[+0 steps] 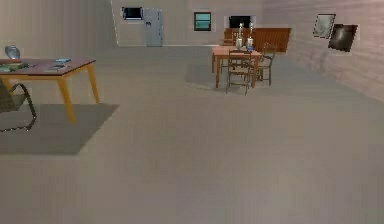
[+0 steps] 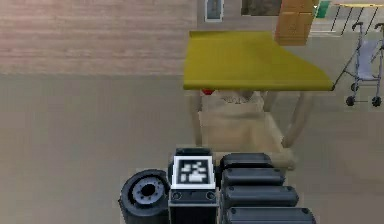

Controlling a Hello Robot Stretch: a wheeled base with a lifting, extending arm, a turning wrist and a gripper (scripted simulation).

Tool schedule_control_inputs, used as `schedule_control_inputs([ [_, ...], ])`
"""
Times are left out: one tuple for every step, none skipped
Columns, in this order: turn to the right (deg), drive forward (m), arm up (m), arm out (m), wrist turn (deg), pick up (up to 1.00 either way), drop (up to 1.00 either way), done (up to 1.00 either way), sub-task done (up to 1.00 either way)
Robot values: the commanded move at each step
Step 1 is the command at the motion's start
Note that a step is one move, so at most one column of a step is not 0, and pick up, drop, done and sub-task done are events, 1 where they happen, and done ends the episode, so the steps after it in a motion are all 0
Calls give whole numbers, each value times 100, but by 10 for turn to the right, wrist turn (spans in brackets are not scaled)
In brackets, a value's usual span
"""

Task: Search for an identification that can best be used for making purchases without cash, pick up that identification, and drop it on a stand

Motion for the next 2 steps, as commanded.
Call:
schedule_control_inputs([
  [0, 100, 0, 0, 0, 0, 0, 0, 0],
  [0, 100, 0, 0, 0, 0, 0, 0, 0],
])
